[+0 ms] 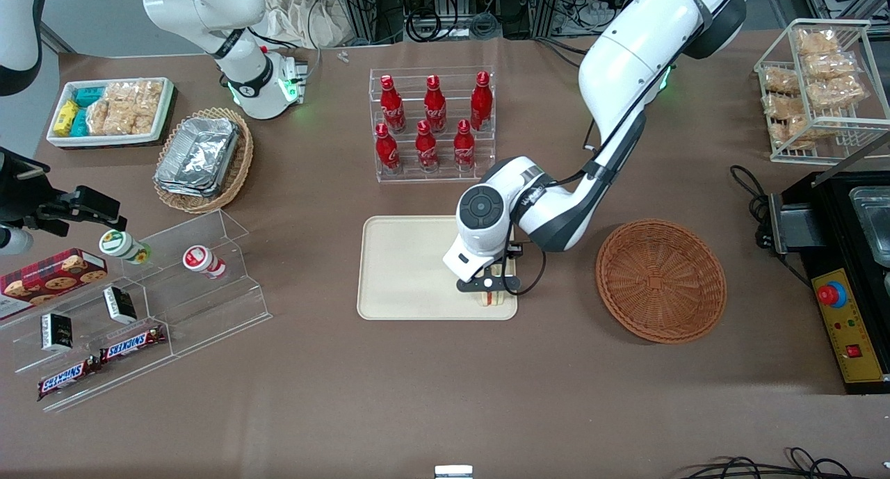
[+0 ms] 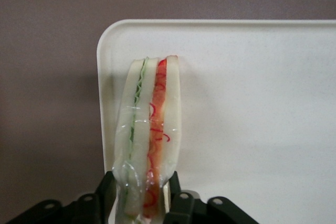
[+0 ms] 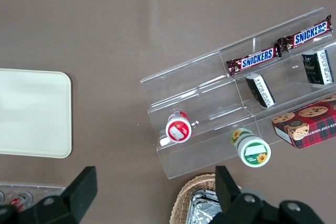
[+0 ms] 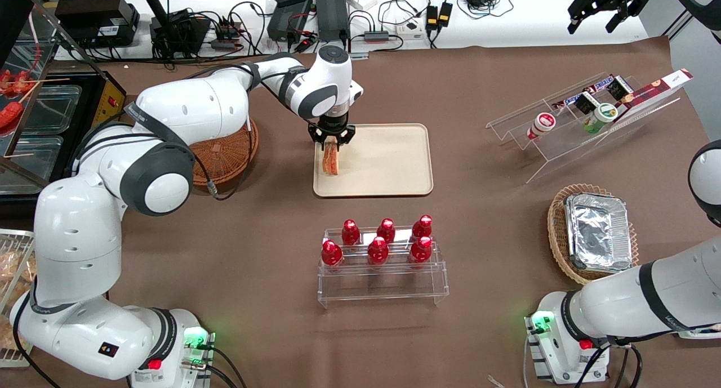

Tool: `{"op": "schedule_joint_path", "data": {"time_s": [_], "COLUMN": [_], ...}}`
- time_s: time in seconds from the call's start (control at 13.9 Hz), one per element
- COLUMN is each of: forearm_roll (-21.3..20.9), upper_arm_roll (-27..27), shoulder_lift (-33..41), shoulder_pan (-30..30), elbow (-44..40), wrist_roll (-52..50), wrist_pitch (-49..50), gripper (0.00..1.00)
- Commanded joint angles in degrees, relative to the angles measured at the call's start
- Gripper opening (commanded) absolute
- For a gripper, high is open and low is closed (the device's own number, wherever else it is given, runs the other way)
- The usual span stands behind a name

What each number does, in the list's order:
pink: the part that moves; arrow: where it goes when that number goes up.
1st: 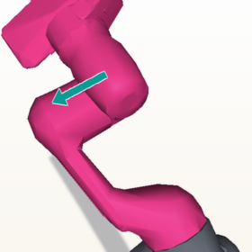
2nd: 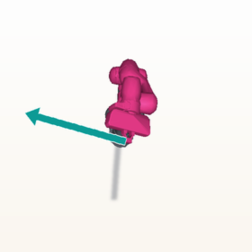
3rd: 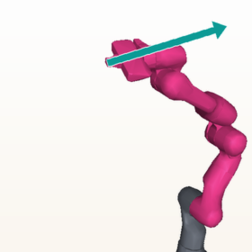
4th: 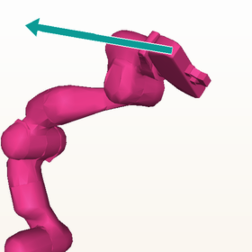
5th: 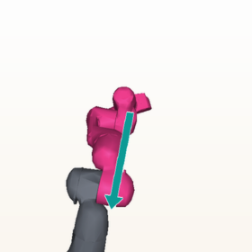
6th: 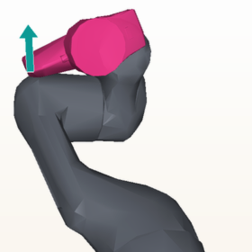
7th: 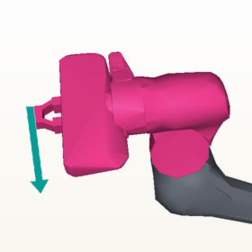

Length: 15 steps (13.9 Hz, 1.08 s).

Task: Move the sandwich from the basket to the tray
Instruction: 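Carry the sandwich over the cream tray and lower it down, then open the left gripper to release the sandwich on the tray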

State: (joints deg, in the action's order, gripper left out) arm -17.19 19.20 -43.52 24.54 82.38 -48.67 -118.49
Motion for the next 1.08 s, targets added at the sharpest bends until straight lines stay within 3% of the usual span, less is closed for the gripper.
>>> {"op": "schedule_joint_path", "data": {"time_s": [0.0, 0.51, 0.65, 1.01], "forearm_roll": [-0.6, 1.8, 5.7, 19.4], "upper_arm_roll": [-0.2, -0.1, -0.1, -0.1], "shoulder_lift": [0.8, 13.4, 18.2, 29.1], "shoulder_pan": [0.0, -8.4, -13.0, -26.4], "elbow": [-1.4, -0.6, 1.2, 4.6], "wrist_roll": [-0.7, 0.5, 3.3, 22.7], "wrist_pitch": [0.1, 8.4, 9.0, 16.3], "gripper": [1.00, 1.00, 1.00, 1.00]}}
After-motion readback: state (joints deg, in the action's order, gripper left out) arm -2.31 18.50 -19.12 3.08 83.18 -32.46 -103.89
